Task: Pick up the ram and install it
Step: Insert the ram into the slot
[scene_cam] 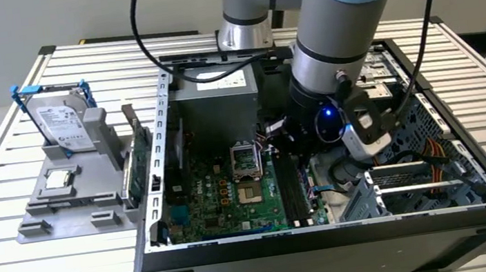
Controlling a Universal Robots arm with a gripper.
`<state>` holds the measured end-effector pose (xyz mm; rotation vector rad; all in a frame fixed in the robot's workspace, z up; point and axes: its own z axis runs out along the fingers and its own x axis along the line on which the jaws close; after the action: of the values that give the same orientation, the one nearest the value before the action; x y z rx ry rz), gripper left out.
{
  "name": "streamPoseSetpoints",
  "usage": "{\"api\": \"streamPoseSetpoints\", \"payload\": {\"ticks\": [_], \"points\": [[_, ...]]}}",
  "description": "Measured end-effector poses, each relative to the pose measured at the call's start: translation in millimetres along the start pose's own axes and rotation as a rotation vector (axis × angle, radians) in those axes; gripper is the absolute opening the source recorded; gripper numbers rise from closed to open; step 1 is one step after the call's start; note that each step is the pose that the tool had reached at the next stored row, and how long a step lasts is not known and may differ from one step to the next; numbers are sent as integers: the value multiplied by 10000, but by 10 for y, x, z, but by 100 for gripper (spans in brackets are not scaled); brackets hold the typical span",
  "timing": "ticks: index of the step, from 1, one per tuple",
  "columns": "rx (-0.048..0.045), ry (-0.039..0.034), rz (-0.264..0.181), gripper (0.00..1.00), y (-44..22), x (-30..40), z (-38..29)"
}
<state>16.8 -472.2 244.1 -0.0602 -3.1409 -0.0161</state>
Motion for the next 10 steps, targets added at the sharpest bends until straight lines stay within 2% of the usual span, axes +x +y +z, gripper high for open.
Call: {"api": "streamPoseSetpoints", "payload": {"ticks": [10], "points": [[9,0,0,0,-4,-9,81]]}}
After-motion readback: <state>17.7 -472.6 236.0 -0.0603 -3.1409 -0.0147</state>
